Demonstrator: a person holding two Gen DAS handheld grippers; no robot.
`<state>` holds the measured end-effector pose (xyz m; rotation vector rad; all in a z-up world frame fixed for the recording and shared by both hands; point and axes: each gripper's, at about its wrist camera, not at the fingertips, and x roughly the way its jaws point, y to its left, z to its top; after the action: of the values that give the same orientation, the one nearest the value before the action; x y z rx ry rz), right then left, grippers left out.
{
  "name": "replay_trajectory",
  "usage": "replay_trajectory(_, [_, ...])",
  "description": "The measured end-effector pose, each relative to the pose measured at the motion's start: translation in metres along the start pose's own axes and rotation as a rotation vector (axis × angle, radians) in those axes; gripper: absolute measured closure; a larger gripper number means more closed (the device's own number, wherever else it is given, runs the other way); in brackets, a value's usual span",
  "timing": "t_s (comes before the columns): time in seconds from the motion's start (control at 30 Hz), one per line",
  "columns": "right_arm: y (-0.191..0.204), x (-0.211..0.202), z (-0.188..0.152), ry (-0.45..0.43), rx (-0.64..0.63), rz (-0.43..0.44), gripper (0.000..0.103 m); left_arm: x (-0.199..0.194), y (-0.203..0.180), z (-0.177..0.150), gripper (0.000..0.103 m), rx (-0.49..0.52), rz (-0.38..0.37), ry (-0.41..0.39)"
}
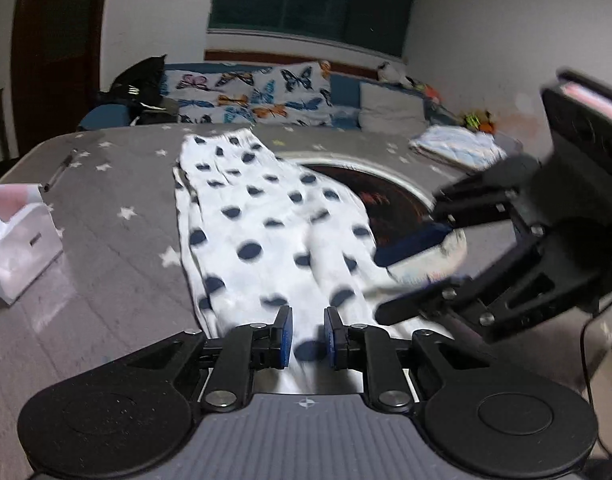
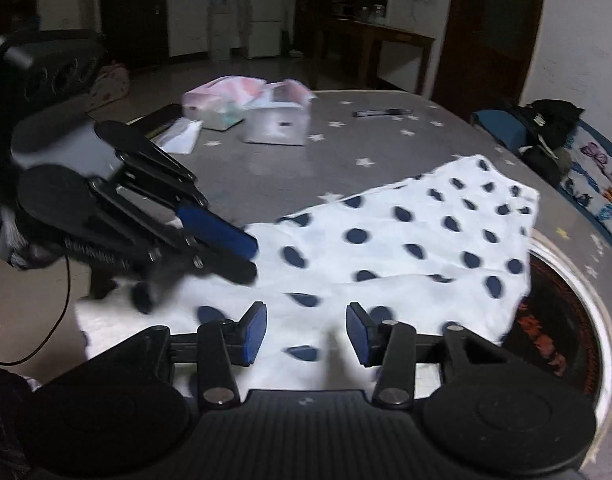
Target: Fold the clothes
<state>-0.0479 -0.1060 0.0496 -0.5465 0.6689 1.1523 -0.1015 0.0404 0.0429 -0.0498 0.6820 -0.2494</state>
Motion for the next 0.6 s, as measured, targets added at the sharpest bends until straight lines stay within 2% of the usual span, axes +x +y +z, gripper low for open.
replay_trajectory(0.17, [0.010,0.004,-0.005,0.014,-0.010,0.010,0.059,0.005,0.004,-0.015,0.085,-0.027,0.024,0.009])
replay_trajectory(0.4, [0.017,-0.001,-0.011,0.014,-0.015,0.006,0.059,-0.016,-0.002,-0.006,0.084,-0.007,0.021,-0.042])
replay_trajectory(0.6, [0.024,-0.005,-0.016,0.015,-0.019,0.003,0.059,-0.008,-0.004,-0.020,0.084,-0.016,0.036,0.010])
